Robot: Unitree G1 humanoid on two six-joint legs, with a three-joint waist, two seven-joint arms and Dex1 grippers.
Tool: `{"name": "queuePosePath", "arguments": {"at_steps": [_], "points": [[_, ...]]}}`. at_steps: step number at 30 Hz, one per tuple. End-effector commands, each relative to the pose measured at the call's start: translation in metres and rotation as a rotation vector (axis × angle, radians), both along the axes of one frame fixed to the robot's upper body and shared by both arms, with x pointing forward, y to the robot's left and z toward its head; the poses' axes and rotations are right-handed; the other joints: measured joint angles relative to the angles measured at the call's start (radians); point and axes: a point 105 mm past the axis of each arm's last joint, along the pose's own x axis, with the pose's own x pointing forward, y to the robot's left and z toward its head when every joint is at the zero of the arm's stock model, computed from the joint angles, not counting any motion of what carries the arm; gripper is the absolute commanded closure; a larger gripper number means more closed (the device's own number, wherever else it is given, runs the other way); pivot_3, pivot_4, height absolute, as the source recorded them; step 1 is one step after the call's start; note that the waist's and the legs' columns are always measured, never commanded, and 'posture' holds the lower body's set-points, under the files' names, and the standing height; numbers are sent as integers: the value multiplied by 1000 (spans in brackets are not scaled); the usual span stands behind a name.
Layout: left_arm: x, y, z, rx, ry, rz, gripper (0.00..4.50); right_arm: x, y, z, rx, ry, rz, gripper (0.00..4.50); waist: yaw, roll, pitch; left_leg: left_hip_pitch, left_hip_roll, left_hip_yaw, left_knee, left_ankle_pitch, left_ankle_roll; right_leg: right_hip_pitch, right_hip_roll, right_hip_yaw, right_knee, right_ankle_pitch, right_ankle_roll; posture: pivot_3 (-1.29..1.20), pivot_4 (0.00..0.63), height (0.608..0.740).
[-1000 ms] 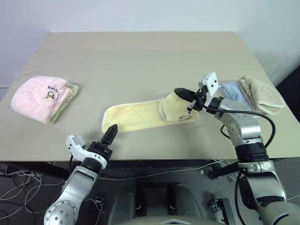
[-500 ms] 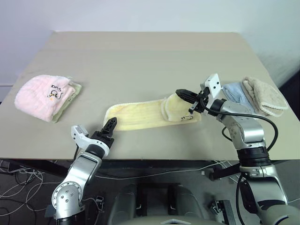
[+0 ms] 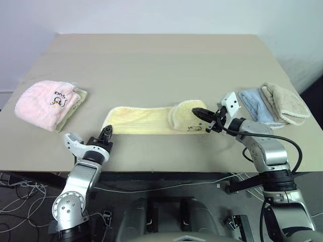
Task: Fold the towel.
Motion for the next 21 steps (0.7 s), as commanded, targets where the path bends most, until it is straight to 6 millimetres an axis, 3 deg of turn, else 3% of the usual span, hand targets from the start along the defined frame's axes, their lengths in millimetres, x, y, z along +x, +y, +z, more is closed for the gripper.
{"name": "queuePosePath", "arguments": {"at_steps": [1,5,8,11,14,18,21], "points": [[0,29,25,82,-103,54,4458,-3,-3,16,4,-57,0,4500,-1,0,0,0,0,0,0,0,0,0,0,0,0,0,0,0,150,740],[2,49,55,211,-209,57,4458,-3,-5,16,0,-58,-8,4500,-2,0,0,-1,0,0,0,0,0,-2,0,0,0,0,0,0,150,740],[7,44,90,391,-328,-27,4458,-2,-4,16,1,-61,-11,4500,2,0,0,-2,0,0,0,0,-1,-2,0,0,0,0,0,0,150,740],[9,19,116,566,-450,-178,4458,-1,-2,17,5,-64,-13,4500,2,0,1,-4,-1,0,0,0,-1,-3,1,-1,-1,0,0,0,150,740],[9,-14,126,707,-546,-345,4458,0,-1,16,8,-65,-15,4500,1,0,1,-4,-1,0,0,0,-2,-4,1,-1,-1,0,0,0,150,740],[8,-57,125,803,-648,-546,4458,1,-1,16,18,-70,-27,4500,0,0,1,-5,-1,1,-1,2,-6,-4,2,-1,-1,0,0,0,150,740],[7,-90,112,891,-689,-717,4458,-1,-2,14,25,-69,-42,4500,0,0,1,-5,-1,1,-1,3,-6,-5,2,-1,-1,0,0,0,150,740]]}}
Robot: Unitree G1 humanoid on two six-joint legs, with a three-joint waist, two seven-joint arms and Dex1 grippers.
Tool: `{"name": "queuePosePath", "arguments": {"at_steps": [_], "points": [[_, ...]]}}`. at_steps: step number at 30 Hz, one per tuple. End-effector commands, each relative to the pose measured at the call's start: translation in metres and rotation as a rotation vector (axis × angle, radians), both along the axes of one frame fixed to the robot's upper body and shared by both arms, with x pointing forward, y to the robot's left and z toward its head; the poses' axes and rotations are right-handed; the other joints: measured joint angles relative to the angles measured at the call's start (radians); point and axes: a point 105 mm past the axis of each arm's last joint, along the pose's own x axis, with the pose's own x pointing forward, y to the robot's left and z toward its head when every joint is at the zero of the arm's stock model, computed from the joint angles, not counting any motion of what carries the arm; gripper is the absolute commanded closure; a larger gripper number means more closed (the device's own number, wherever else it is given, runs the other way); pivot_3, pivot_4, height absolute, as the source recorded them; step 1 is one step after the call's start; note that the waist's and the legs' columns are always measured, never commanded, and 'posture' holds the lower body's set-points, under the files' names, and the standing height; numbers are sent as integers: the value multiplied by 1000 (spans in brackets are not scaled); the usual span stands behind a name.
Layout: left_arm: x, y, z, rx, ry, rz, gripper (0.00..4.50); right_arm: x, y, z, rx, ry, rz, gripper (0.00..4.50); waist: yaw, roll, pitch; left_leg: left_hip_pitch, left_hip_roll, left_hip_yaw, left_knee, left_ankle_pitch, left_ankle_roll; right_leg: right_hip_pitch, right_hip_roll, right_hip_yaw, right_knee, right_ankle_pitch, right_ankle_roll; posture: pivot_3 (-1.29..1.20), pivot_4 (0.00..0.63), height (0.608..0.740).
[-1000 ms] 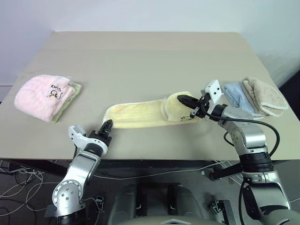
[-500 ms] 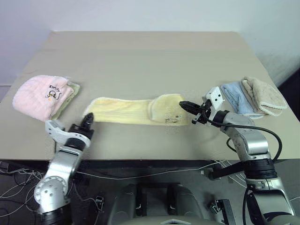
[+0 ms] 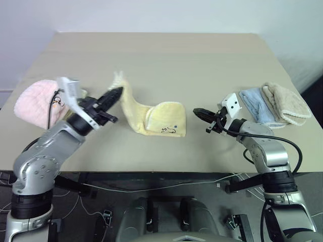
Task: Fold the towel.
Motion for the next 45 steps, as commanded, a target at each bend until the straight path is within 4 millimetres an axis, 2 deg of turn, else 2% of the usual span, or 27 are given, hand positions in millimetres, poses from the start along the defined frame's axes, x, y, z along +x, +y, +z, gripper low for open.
{"name": "queuePosePath", "arguments": {"at_steps": [1,4,9,14,20,26,29,32,39,43,45], "points": [[-6,-37,-13,183,-53,-158,4458,-3,-1,15,25,-66,-12,4500,0,0,0,0,0,0,0,0,0,0,0,0,0,0,0,0,150,740],[-2,-56,-39,357,-73,-217,4458,-5,-4,15,29,-68,-32,4500,0,0,0,0,0,1,0,0,0,0,1,0,0,0,1,0,150,740],[7,-83,-58,418,-78,-282,4458,-10,-6,14,36,-72,-56,4500,4,0,0,0,0,0,0,1,3,0,1,0,0,0,1,0,150,740],[15,-106,-56,373,-85,-307,4458,-12,-12,13,38,-73,-82,4500,3,0,0,-1,0,0,0,1,5,-1,1,0,0,2,3,0,150,740],[13,-130,-51,350,-100,-376,4458,-13,-13,12,42,-74,-94,4500,2,0,0,-2,0,-1,1,0,8,-1,1,0,1,2,4,0,150,740],[14,-132,-63,391,-53,-412,4458,-12,-16,11,44,-75,-103,4500,2,0,0,-2,0,-1,2,0,8,-1,1,0,1,2,4,0,150,740],[9,-131,-62,345,-14,-445,4458,-11,-15,10,44,-73,-103,4500,3,0,0,-2,0,-1,2,0,8,-1,1,0,1,2,4,0,150,740],[6,-129,-61,315,10,-462,3853,-11,-14,9,45,-71,-99,4500,2,0,0,-2,0,-1,2,0,8,-1,1,0,1,2,4,0,150,740],[-2,-120,-46,182,26,-481,1489,-11,-15,9,40,-70,-96,4500,2,0,0,-2,1,-1,3,1,7,-1,1,0,2,2,4,0,150,740],[9,-101,-34,140,-14,-360,72,-3,-22,20,51,-106,-146,4500,1,0,0,-2,1,-1,3,1,6,-1,1,0,2,2,4,0,150,740],[19,-87,-28,125,-25,-272,28,-2,-20,28,59,-122,-139,4500,1,0,0,-2,1,-2,3,2,5,-1,2,0,2,2,4,0,150,740]]}}
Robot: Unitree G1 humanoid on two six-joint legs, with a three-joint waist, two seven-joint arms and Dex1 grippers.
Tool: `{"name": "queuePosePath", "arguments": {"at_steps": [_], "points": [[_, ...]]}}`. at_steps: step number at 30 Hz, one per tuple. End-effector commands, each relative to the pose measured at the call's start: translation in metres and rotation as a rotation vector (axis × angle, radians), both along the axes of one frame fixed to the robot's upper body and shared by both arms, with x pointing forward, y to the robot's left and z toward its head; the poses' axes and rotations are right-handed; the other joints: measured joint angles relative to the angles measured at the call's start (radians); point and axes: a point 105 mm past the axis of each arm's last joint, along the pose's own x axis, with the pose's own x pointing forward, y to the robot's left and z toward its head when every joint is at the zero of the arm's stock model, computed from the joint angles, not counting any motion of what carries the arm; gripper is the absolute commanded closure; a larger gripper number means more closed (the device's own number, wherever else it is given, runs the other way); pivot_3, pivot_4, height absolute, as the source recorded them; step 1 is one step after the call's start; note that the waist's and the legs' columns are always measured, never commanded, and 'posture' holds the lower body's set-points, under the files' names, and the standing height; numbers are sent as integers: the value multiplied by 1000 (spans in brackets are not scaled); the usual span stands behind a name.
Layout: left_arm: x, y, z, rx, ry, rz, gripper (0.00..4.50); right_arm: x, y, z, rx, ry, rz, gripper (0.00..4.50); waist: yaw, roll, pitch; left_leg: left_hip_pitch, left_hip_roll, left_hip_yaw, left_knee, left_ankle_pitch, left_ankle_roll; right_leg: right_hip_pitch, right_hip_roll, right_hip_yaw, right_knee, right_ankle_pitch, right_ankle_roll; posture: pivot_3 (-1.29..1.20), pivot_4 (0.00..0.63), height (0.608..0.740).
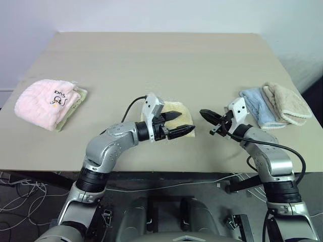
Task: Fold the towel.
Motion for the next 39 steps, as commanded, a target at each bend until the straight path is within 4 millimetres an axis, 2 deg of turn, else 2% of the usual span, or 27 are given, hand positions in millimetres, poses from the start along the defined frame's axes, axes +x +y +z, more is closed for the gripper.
{"name": "queuePosePath", "arguments": {"at_steps": [1,2,5,12,15,16,18,21,23,26,28,30,33,34,37,39], "points": [[19,29,22,-21,-100,174,28,3,0,31,22,-101,-1,4500,0,0,0,0,0,0,0,0,0,0,0,0,0,0,0,0,150,740],[27,39,20,12,-115,235,28,3,4,35,25,-106,9,4500,0,0,0,0,0,0,0,0,0,0,0,0,0,0,0,0,150,740],[41,60,15,68,-168,340,652,2,27,43,46,-113,73,4500,-3,0,0,0,0,0,0,0,0,0,0,0,0,0,0,0,150,740],[40,58,0,97,-178,316,3002,5,66,36,68,-78,168,4500,1,0,0,0,0,0,0,1,-2,1,0,-1,0,0,0,0,150,740],[43,54,-12,121,-155,311,3955,16,76,13,46,9,144,4500,-1,0,0,0,0,0,0,1,-2,1,0,-1,0,0,0,0,150,740],[44,53,-22,160,-146,313,4332,20,77,-1,17,50,132,4500,0,0,0,1,0,0,0,1,-2,1,0,-1,1,0,0,0,150,740],[48,53,-44,253,-131,322,4332,22,79,-26,-33,115,128,4500,0,0,-1,1,-1,0,0,1,-2,1,0,-1,1,0,0,0,150,740],[53,56,-67,359,-122,344,4332,23,80,-48,-64,171,117,4500,-3,0,-1,1,-1,1,0,1,-2,1,0,-1,0,0,0,0,150,740],[54,58,-76,385,-117,356,4332,22,82,-59,-76,193,118,4500,-4,-1,-2,1,0,1,0,1,-2,1,0,-1,1,0,0,0,150,740],[53,58,-78,356,-111,364,4332,20,83,-63,-84,186,125,4500,-6,0,-2,6,0,0,0,1,-1,5,0,-1,0,0,0,0,150,740],[52,57,-62,248,-122,374,4332,19,83,-53,-74,130,128,4500,-6,0,-2,6,0,0,0,0,0,6,0,-1,1,0,0,0,150,740],[51,60,-37,111,-149,394,4332,17,80,-33,-44,57,140,4500,-6,0,-2,6,0,0,-1,0,0,5,-1,-1,1,0,0,0,150,740],[49,79,-5,-4,-202,441,4332,13,71,-4,13,-8,143,4500,-7,0,-1,4,0,0,-1,0,-1,3,-2,-1,1,0,0,0,150,740],[49,83,-1,-12,-211,452,4332,12,69,0,22,-14,142,4500,-8,0,-1,3,0,0,-1,1,-2,2,-2,-1,1,0,0,0,150,740],[47,115,3,116,-286,515,4332,11,50,17,61,-1,116,4500,-8,0,-1,3,0,0,-1,1,-2,2,-2,-1,1,0,0,0,150,740],[45,133,-6,233,-311,537,4378,9,44,19,101,59,116,4116,-11,0,-1,3,0,0,-1,0,-1,2,-2,-1,1,0,0,0,150,740]]}}
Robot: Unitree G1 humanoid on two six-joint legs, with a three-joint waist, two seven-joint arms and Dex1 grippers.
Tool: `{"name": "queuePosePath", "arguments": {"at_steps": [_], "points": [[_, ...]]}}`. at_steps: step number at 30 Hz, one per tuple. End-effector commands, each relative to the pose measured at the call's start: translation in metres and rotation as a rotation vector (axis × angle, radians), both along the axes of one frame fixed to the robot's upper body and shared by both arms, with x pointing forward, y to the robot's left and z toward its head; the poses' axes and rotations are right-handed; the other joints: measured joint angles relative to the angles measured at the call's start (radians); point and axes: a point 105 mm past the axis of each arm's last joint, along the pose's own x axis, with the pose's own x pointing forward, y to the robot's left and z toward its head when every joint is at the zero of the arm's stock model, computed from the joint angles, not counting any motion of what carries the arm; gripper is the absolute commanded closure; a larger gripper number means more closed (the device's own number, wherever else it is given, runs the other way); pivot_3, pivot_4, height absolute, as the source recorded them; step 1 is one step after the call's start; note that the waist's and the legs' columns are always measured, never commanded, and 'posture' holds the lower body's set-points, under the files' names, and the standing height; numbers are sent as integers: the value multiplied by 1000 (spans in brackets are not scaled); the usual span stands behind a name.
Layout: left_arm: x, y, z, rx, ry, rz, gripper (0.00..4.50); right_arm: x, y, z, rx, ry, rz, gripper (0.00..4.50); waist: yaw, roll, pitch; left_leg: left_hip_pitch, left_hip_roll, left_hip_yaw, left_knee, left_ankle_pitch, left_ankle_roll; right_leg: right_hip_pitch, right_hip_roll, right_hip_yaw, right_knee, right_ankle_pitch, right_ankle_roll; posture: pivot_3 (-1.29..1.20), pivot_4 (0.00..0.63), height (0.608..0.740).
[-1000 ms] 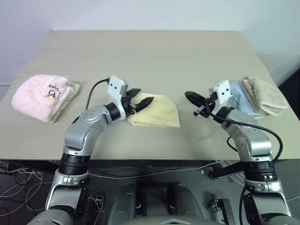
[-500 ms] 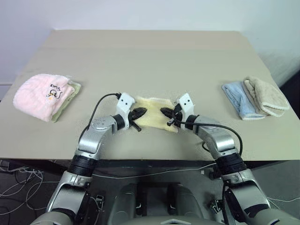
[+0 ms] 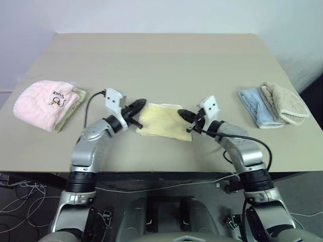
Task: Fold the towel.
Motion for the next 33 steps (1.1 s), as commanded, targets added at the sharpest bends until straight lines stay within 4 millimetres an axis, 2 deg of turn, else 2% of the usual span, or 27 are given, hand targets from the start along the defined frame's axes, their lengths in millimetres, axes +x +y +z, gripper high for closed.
{"name": "queuePosePath", "arguments": {"at_steps": [1,7,12,13,21,24,28,31,33], "points": [[-5,28,-2,148,-46,58,4378,-5,-9,21,88,45,12,3880,-5,0,0,0,0,0,0,-1,1,0,0,0,0,0,0,0,150,740],[-13,54,-24,263,-2,91,4378,-1,-14,8,289,353,-11,1879,-12,0,0,0,0,-1,-1,-2,3,-1,-2,0,0,0,-1,0,150,740],[-28,52,-37,291,27,43,4378,0,-7,0,387,492,-5,156,-17,1,0,-2,0,-1,-2,-2,2,-4,-3,0,0,0,-1,0,150,740],[-31,51,-38,291,28,37,4378,0,-6,-3,393,513,-7,26,-17,1,0,-3,0,-1,-2,-2,2,-4,-3,1,-1,0,-1,0,150,740],[-37,50,-44,277,43,42,4378,-9,23,-18,373,628,69,26,-17,1,0,-9,0,-1,-2,-1,1,-10,-3,1,0,2,-3,0,150,740],[-38,48,-44,277,45,35,4378,-8,38,-14,415,664,115,26,-19,1,0,-9,0,-1,-2,-1,1,-10,-2,1,0,2,-3,0,150,740],[-39,46,-44,274,45,29,4378,-6,48,-10,442,688,138,26,-20,1,0,-9,1,0,-2,-1,1,-10,-1,0,0,2,-3,0,150,740],[-39,41,-44,270,41,20,4378,-3,53,-11,470,715,137,591,-19,1,0,-9,1,0,-2,-1,1,-10,1,0,0,2,-3,0,150,740],[-40,40,-45,268,39,17,4378,-3,54,-10,487,724,138,1259,-18,1,0,-9,1,0,-2,-1,1,-10,1,0,0,2,-3,0,150,740]]}}
